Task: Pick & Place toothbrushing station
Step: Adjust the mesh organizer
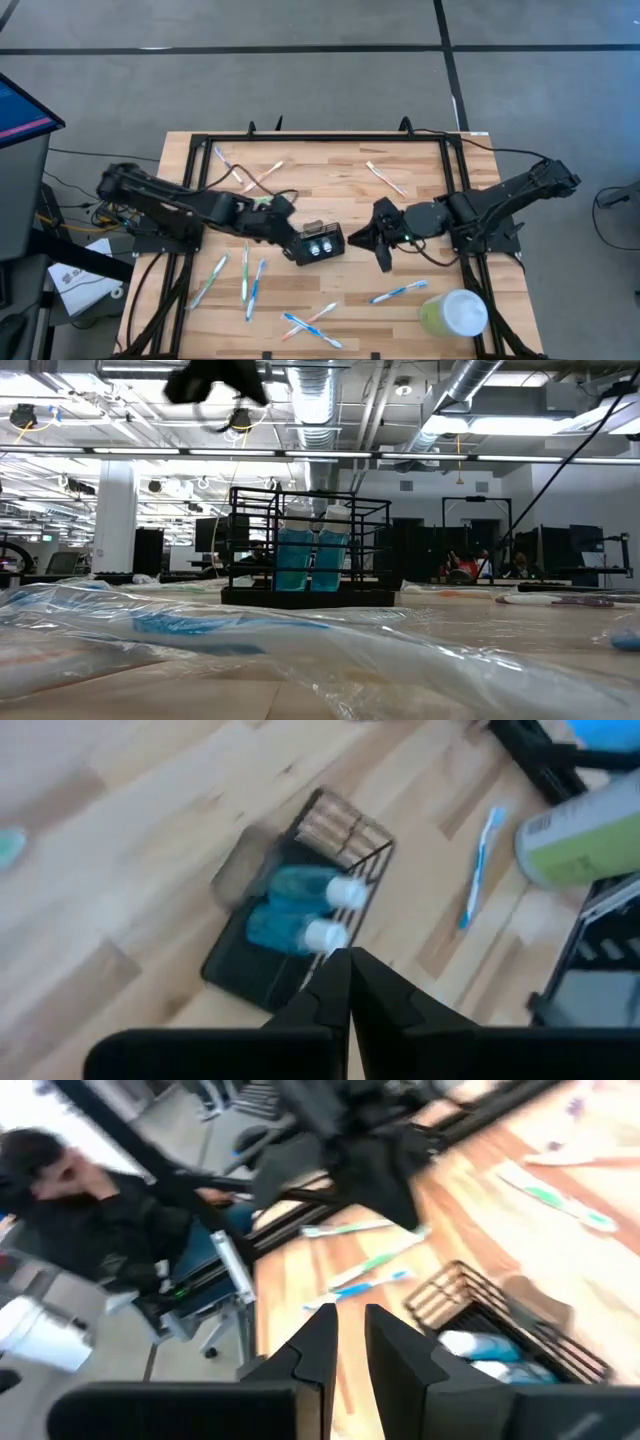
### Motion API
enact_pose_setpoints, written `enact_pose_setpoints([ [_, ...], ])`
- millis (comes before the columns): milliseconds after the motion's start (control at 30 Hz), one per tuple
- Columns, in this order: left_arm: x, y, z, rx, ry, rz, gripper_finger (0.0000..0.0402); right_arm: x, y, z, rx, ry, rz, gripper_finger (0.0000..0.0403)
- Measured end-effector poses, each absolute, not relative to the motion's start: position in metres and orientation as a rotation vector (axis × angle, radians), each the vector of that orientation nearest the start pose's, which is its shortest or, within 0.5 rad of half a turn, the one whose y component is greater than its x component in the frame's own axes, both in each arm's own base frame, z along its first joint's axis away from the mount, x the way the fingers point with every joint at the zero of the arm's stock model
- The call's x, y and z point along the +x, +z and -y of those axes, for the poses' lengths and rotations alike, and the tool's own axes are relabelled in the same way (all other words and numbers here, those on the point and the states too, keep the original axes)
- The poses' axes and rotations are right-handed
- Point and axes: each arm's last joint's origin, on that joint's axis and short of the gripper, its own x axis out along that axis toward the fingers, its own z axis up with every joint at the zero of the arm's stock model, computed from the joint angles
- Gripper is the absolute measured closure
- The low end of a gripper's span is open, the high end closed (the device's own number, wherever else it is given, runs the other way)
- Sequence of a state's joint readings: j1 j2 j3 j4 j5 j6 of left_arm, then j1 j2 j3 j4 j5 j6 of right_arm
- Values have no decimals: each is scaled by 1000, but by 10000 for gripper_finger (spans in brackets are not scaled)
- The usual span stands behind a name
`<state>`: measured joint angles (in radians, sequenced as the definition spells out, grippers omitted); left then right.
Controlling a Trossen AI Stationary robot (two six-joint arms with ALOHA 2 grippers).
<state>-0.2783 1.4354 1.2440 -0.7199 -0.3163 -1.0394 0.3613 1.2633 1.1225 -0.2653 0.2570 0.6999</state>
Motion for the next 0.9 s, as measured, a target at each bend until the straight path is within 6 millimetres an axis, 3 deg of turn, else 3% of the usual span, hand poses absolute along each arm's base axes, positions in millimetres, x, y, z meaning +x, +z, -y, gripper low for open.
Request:
enact_pose_setpoints([
  [167,255,274,72,-831,502,-731,401,266,339,-78,578,-101,-429,382],
  [333,239,252,75,-877,552,-761,401,270,338,-64,564,-107,-433,400],
  [767,233,222,69,-988,630,-778,401,281,320,-25,407,-157,-537,402],
  [900,229,214,69,-1046,655,-806,401,280,293,-2,448,-145,-558,403],
])
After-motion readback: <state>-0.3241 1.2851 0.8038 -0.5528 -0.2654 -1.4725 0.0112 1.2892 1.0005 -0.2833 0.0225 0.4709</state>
